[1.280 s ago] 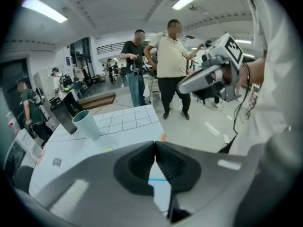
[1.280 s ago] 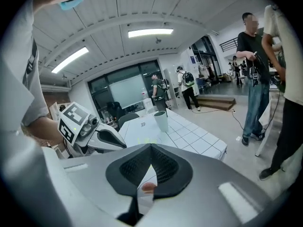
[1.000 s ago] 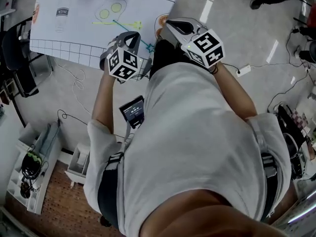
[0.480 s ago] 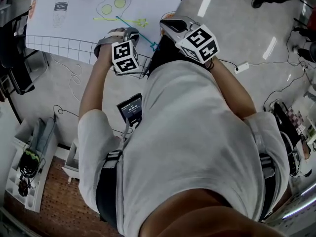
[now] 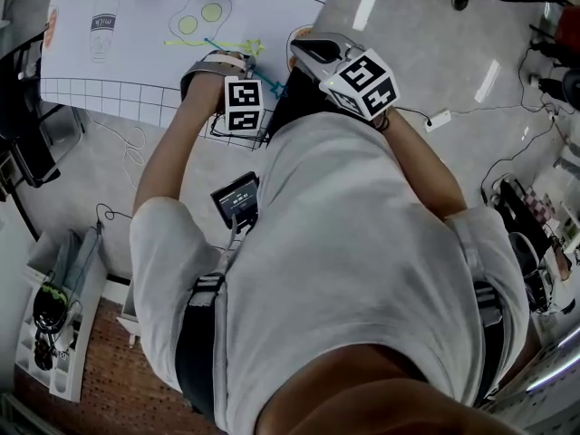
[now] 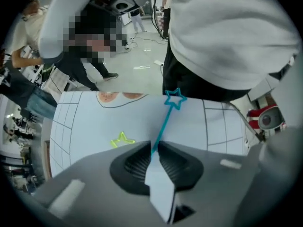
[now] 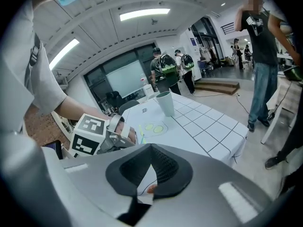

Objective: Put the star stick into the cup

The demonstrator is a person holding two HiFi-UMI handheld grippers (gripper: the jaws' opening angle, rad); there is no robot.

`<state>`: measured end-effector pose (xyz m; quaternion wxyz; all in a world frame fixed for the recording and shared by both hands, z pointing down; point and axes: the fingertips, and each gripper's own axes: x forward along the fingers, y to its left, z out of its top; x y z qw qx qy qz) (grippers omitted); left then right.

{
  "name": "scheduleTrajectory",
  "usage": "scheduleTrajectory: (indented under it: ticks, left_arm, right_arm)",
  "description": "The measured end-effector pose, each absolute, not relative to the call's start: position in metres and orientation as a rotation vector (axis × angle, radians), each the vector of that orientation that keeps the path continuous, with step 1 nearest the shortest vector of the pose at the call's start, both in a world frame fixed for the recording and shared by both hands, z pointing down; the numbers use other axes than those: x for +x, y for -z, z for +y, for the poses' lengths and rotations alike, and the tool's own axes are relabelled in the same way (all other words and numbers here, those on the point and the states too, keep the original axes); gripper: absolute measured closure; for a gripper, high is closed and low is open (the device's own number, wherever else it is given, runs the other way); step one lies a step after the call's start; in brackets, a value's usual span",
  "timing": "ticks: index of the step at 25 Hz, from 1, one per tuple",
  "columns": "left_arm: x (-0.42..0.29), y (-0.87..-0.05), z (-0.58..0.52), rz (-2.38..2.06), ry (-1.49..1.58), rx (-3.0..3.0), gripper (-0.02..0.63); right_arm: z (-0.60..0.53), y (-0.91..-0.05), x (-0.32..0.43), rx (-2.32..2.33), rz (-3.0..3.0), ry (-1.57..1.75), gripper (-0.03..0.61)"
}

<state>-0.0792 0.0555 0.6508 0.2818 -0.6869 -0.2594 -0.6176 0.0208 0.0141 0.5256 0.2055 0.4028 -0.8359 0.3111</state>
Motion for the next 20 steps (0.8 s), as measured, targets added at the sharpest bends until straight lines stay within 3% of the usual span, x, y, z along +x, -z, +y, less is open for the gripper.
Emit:
scheduleTrajectory:
  ticks: [3,10,20]
  left_arm:
    - [-0.083,-0.651,0.06,-0.761,1.632,-1.792,0.594]
    - [-0.08,-0.647,0.058,-0.704,1.676,-1.905,0.597]
    - [-0.062,-0.605,0.038,-0.137,1.753,-2.245,0.597]
  right_arm:
    - [0.013,-0.526,0.025,1.143,-2.318,-0.871,0.578]
    - [0.005,-0.521,0.034,1.174,-2.334,-0.888,0.578]
    - [-0.013,-0.499,0.047,0.988,-2.47,-0.754,0.578]
